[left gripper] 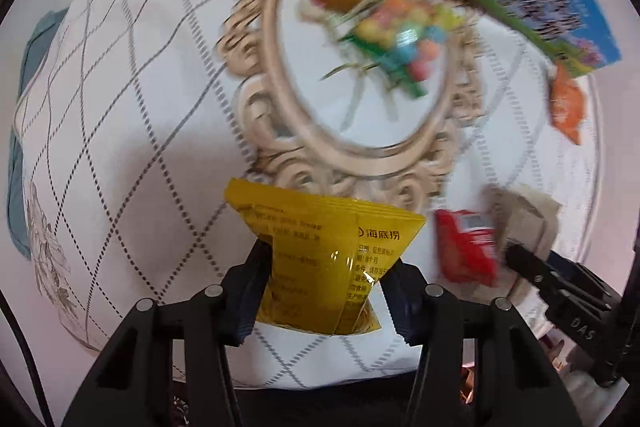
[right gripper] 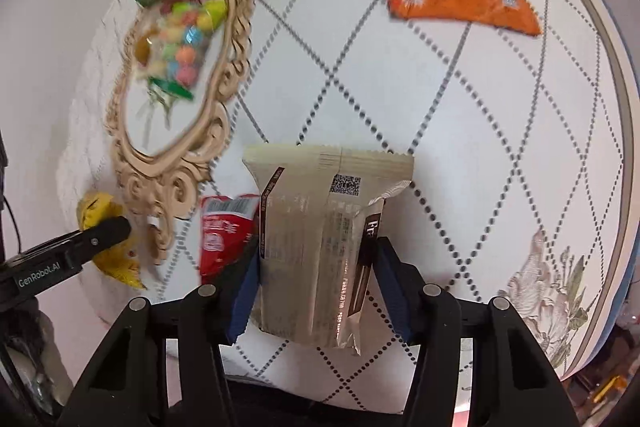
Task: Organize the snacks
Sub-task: 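Lower both snacks into the cardboard box and open both tools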
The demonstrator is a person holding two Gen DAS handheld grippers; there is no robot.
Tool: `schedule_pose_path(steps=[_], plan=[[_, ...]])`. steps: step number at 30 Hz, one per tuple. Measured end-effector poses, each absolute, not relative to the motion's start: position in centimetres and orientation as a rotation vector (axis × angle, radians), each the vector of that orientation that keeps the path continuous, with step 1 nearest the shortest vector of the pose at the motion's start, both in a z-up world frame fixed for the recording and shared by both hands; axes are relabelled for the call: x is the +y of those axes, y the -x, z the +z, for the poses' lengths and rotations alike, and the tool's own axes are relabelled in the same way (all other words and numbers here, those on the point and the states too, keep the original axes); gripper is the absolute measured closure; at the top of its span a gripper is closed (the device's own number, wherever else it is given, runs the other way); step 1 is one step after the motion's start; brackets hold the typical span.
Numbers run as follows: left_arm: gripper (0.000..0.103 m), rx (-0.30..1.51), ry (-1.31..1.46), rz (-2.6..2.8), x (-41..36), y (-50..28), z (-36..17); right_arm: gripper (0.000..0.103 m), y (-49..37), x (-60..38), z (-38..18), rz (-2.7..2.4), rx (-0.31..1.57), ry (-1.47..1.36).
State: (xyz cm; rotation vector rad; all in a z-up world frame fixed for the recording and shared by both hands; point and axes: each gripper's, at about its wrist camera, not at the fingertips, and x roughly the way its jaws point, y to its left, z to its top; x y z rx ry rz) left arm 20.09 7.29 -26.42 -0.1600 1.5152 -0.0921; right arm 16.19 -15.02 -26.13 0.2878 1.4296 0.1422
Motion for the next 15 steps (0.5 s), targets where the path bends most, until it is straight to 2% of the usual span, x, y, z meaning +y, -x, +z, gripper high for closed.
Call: schedule_pose_path(steps=[10, 15], plan=[[0.052, 1.367, 0.203, -0.266, 1.9, -24.6, -16.9, 0.045, -20.6, -18.3, -15.8, 0.242, 1.231, -0.356], [0.052, 1.276, 0.165, -0.309, -0.2, -30.1, -12.8, 0.045, -25.6, -20.3, -11.0, 0.265, 1.125, -0.335]])
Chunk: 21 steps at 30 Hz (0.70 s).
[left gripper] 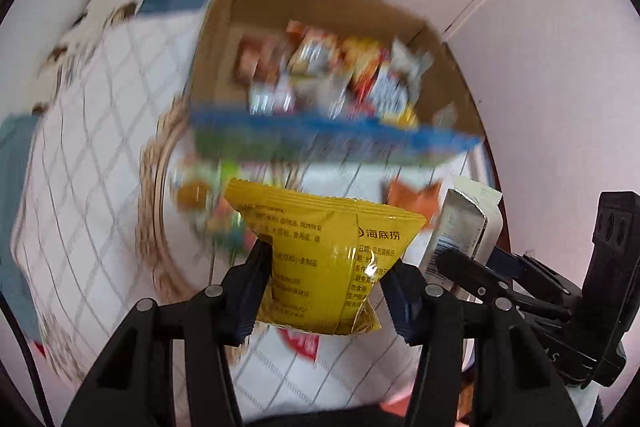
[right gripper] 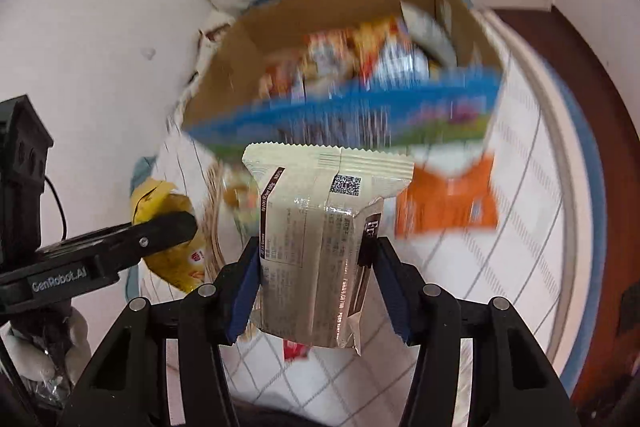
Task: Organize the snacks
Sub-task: 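Lower both snacks into the cardboard box and open both tools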
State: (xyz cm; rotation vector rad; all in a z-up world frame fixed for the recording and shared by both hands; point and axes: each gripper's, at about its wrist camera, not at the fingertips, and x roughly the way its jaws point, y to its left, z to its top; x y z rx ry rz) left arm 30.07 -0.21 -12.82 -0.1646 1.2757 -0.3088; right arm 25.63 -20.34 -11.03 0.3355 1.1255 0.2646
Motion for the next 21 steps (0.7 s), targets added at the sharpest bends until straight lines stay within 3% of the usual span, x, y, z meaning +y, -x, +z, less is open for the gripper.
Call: schedule_pose_path(steps=[9, 21], plan=[[0.052, 1.222, 0.009, -0.250, -1.7, -39.5, -9.2, 0.045, -36.9, -23.6, -7.8, 0.185, 1.065, -0.201], [0.052, 1.388, -0.077, -0.138, -0.6, -47.5, -17.4, 0.045, -45.6, -24.0, -14.8, 0.167, 1.225, -0.127]])
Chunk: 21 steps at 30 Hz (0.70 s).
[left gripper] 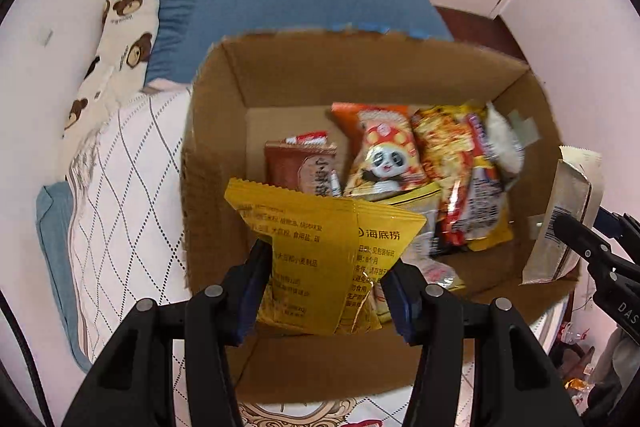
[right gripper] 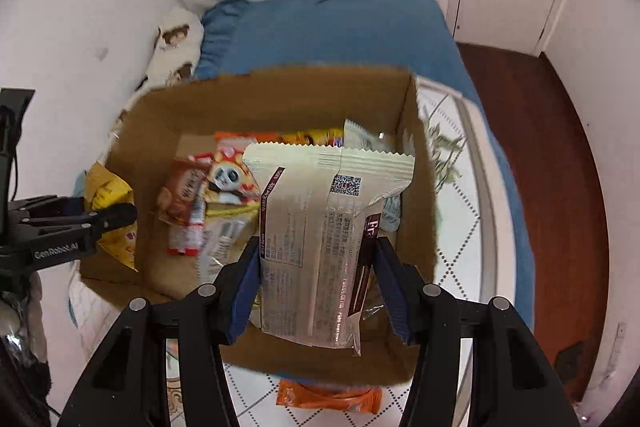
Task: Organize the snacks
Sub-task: 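Lower both snacks into the cardboard box and open both tools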
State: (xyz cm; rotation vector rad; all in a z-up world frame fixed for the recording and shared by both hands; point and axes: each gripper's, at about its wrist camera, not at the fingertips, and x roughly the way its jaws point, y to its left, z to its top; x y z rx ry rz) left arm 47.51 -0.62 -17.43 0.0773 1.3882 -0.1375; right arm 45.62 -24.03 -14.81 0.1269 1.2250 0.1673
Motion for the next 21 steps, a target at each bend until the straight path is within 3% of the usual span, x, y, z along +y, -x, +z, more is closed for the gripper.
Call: schedule_pose_path(steps=[7, 9, 10, 11, 13, 21], plan=[[0.051, 1.504, -0.095, -0.152, -0.8, -47.1, -21.2, 0.043, -45.9, -23.3, -19.5, 0.188, 1.360, -0.147], [0.048, 1.520, -0.096, -0.148, -0.9, -47.0, -21.8, 0.023, -45.6, -22.8, -20.1, 0.187, 1.390, -0.130], [0.037, 1.523, -0.076, -0.155, -1.0, -46.9, -22.0, 0.008, -45.6, -22.7, -20.1, 0.181, 1.391, -0.121], [0.025, 1.523, -0.048, -0.166, -1.0, -46.9, -22.0, 0.004, -45.7, -22.6, -20.3, 0.172, 1.393, -0.115], [0.014, 1.518, -0.023, -0.173, -1.1, -46.8, -21.9, 0.004, -45.5, -22.6, -20.1, 0.151, 1.397, -0.118], [0.014, 1.412, 0.002, -0.139, -1.7, -45.2, -19.1, 0.003, -43.5, -22.7, -17.1, 0.074, 1.310, -0.085]])
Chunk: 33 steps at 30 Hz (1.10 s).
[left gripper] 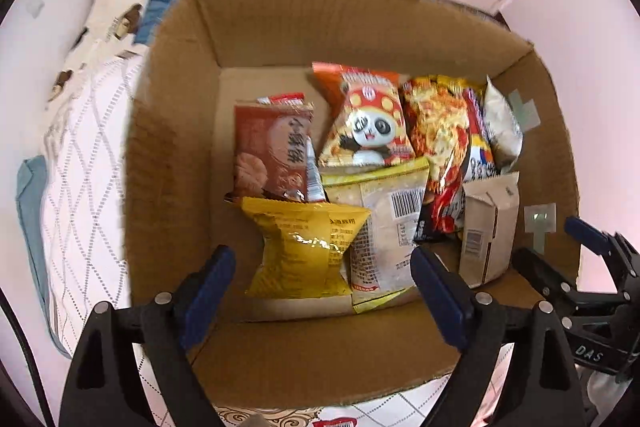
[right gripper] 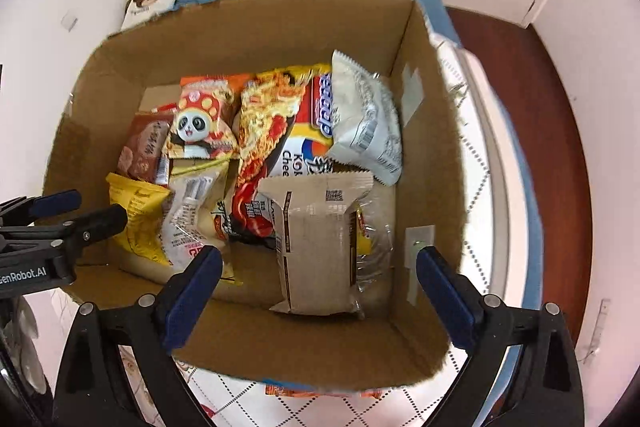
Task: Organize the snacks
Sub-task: 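Lower both snacks into the cardboard box and open both tools, then grasp the clear candy-ball bag with left tool while right tool grasps the red triangular packet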
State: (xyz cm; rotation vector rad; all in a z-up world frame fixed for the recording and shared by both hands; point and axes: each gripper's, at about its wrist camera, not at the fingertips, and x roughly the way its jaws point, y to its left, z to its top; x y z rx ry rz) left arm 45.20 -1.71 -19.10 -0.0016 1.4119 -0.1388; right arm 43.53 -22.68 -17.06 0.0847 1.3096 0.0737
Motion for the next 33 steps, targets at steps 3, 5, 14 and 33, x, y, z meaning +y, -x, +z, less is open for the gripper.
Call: schedule_pose_path(steps=[3, 5, 14, 33], plan=[[0.014, 1.342, 0.011, -0.114, -1.4, -43.8, -17.4, 0.003, -42.4, -22.4, -15.4, 0.060, 1.265, -0.071], [0.014, 1.302, 0.017, -0.106, -1.0, -42.5, -16.4, 0.003, -41.6, -22.1, -14.1, 0.049, 1.224, -0.051], [0.014, 1.123, 0.005, -0.089, 0.1, -37.7, -10.9, 0.003, -36.9, -20.7, -8.8, 0.043, 1.074, -0.026], [0.014, 1.088, 0.045, -0.108, 2.2, -27.9, -9.6, 0.001, -26.3, -19.9, -10.1, 0.073, 1.123, -0.122]])
